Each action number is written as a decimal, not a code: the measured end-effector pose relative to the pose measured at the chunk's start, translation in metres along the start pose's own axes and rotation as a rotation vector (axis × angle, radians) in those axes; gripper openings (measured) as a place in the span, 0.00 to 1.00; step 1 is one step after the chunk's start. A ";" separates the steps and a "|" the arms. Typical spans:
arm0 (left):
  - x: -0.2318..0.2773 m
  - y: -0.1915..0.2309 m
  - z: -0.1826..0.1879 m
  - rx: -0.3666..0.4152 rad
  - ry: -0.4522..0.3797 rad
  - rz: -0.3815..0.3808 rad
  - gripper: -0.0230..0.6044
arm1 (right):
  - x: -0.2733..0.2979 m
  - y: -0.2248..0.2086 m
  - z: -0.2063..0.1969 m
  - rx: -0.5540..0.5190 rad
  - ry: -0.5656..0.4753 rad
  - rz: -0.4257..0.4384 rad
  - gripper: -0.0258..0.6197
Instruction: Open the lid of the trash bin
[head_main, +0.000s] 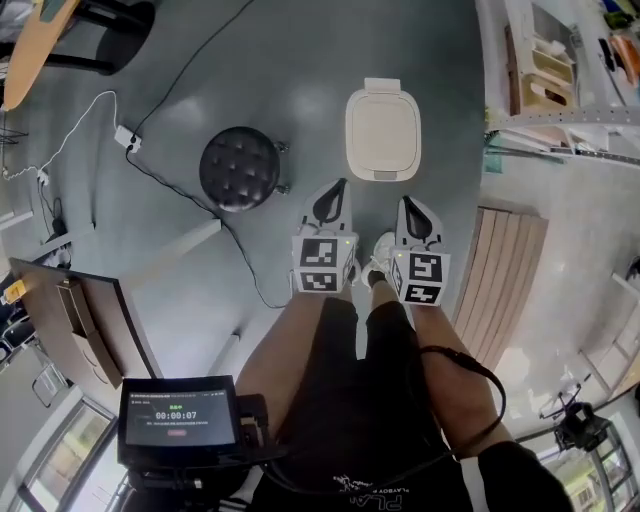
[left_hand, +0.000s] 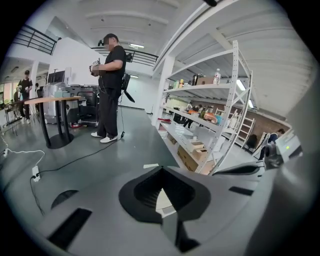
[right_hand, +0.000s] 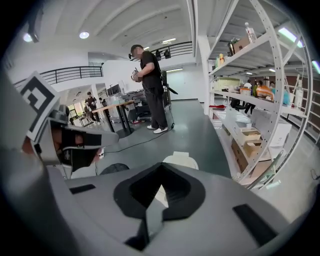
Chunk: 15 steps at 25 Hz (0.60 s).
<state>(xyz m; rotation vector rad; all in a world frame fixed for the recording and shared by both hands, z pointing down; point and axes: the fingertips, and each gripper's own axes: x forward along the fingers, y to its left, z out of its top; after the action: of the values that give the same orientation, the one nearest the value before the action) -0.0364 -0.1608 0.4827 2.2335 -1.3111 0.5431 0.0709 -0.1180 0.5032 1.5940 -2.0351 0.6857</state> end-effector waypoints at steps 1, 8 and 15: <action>0.007 0.001 -0.003 -0.007 0.009 -0.001 0.03 | 0.008 -0.002 -0.005 -0.009 0.012 0.006 0.04; 0.046 -0.005 -0.051 -0.009 0.062 -0.017 0.03 | 0.040 -0.009 -0.050 -0.016 0.039 0.024 0.04; 0.078 -0.003 -0.111 -0.037 0.119 -0.001 0.03 | 0.078 -0.013 -0.098 -0.009 0.070 0.061 0.04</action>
<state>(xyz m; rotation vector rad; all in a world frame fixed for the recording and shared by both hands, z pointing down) -0.0081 -0.1471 0.6149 2.1371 -1.2494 0.6361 0.0716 -0.1156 0.6292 1.4870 -2.0400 0.7428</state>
